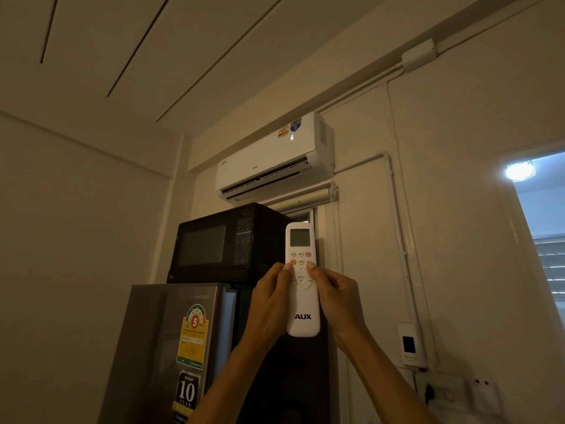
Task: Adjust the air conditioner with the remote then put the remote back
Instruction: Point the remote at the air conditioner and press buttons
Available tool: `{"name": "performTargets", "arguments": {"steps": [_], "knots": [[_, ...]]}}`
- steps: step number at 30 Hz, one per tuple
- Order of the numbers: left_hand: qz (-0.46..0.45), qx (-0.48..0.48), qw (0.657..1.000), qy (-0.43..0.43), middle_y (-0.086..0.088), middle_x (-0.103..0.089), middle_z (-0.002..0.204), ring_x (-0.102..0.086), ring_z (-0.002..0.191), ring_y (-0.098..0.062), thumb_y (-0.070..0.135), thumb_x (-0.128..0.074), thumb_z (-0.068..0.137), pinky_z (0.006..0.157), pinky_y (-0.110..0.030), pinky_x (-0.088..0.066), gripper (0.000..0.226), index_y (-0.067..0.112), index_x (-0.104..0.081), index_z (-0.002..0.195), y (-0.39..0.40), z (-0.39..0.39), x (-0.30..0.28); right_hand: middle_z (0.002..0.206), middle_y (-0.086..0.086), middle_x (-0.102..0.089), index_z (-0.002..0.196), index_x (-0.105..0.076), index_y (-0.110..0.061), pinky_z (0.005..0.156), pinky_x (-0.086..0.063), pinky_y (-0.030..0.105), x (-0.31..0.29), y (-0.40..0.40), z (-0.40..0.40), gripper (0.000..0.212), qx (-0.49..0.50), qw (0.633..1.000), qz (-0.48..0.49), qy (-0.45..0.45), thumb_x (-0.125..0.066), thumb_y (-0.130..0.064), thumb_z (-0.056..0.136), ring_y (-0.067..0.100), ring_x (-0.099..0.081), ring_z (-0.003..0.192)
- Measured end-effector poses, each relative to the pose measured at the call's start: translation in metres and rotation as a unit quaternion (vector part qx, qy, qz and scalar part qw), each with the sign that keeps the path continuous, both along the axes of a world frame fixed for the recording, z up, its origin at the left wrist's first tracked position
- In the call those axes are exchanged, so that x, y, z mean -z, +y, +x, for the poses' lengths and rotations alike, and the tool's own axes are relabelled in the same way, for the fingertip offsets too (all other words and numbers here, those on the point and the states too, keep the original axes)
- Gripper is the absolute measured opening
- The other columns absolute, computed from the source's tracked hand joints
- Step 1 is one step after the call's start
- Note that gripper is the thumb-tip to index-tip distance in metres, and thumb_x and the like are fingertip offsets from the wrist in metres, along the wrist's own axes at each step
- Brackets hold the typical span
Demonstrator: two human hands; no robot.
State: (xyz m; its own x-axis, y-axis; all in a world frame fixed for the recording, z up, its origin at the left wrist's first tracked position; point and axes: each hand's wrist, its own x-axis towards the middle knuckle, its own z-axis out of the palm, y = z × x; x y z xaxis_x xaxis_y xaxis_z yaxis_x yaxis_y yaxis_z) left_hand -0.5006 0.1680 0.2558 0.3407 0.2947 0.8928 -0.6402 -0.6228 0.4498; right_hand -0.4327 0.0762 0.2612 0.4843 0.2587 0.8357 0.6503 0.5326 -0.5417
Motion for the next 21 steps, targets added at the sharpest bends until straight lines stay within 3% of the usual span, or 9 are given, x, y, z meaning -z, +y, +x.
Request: {"name": "performTargets", "arguments": {"steps": [4,9,15,21], "knots": [[0.001,0.002,1.000,0.001,-0.002,-0.064,0.083,-0.066,0.063,-0.003,0.025,-0.034,0.094,0.054,-0.016,-0.054,0.018,0.023,-0.050,0.086,0.0001,0.0001,0.0010,0.075,-0.013,-0.064,0.078,-0.058,-0.033,0.046,-0.049,0.010,0.0009,0.0012,0.0011,0.008,0.005,1.000,-0.005,-0.002,-0.056,-0.030,0.085,0.006,-0.064,0.064],[-0.007,0.013,1.000,0.001,-0.002,-0.064,0.083,-0.066,0.063,-0.004,0.025,-0.035,0.094,0.054,-0.017,-0.054,0.018,0.023,-0.051,0.085,-0.0006,0.0007,0.0004,0.075,-0.011,-0.065,0.075,-0.058,-0.034,0.056,-0.052,0.021,-0.0001,0.0038,0.0037,0.008,0.014,1.000,-0.002,0.002,-0.057,-0.033,0.083,0.009,-0.066,0.066],[-0.002,0.011,1.000,0.001,-0.001,-0.064,0.082,-0.067,0.064,-0.006,0.025,-0.035,0.094,0.055,-0.019,-0.055,0.018,0.024,-0.051,0.085,-0.0008,0.0006,0.0006,0.075,-0.011,-0.065,0.080,-0.060,-0.029,0.050,-0.050,0.014,-0.0001,0.0041,0.0064,0.006,0.021,1.000,-0.007,0.002,-0.057,-0.033,0.084,0.006,-0.065,0.065],[-0.004,0.004,1.000,0.007,-0.001,-0.064,0.083,-0.067,0.065,-0.005,0.026,-0.036,0.094,0.055,-0.017,-0.054,0.018,0.023,-0.051,0.085,-0.0001,0.0040,0.0032,0.074,-0.008,-0.066,0.076,-0.060,-0.028,0.049,-0.049,0.016,-0.0009,0.0053,0.0083,0.010,0.029,0.999,-0.005,0.017,-0.058,-0.036,0.082,0.008,-0.066,0.062]]}}
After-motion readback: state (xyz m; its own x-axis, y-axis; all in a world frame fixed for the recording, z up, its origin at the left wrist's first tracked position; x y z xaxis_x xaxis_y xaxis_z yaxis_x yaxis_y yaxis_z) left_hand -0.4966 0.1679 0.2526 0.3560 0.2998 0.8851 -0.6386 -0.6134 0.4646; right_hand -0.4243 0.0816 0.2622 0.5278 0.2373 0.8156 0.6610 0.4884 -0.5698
